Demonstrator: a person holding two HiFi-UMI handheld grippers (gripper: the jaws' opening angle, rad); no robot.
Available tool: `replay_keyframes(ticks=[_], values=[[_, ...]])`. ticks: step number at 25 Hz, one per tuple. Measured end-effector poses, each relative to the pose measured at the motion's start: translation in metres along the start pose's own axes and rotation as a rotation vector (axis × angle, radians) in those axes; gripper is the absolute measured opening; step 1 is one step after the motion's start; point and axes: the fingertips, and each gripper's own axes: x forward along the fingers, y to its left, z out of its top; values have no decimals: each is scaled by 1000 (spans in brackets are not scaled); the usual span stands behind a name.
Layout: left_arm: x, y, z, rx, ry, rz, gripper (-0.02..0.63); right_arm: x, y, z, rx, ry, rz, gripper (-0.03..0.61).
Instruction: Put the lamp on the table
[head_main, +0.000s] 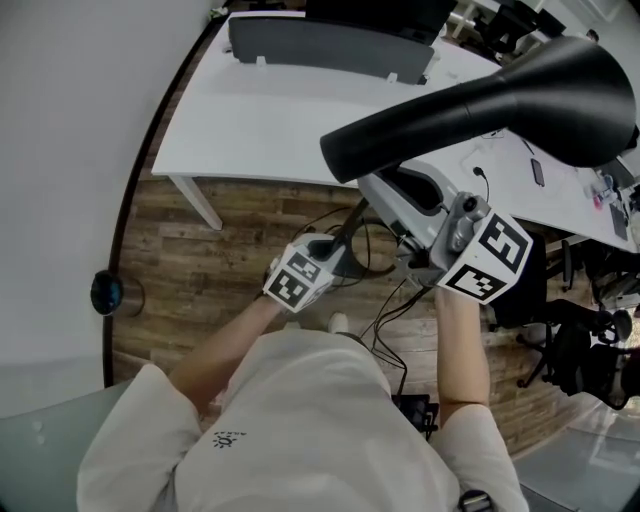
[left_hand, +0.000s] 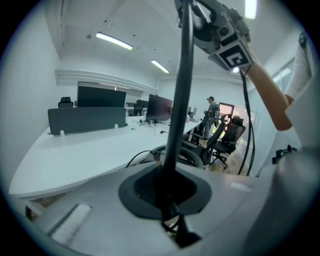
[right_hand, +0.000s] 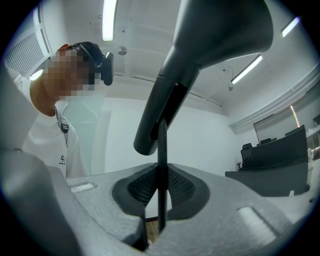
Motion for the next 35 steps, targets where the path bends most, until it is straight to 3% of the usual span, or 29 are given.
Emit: replay_keyframes(ticks=[6,13,35], values=[[-10,3,5,17,-23,10,12,6,10,9,-13,-4,1,35],[-34,31,-12,19,-20,5,12,44,18,-2,-3,7,-11,35],[-37,42,-13,7,-17,53,12,49,15,-3,-3,-12,35,35]])
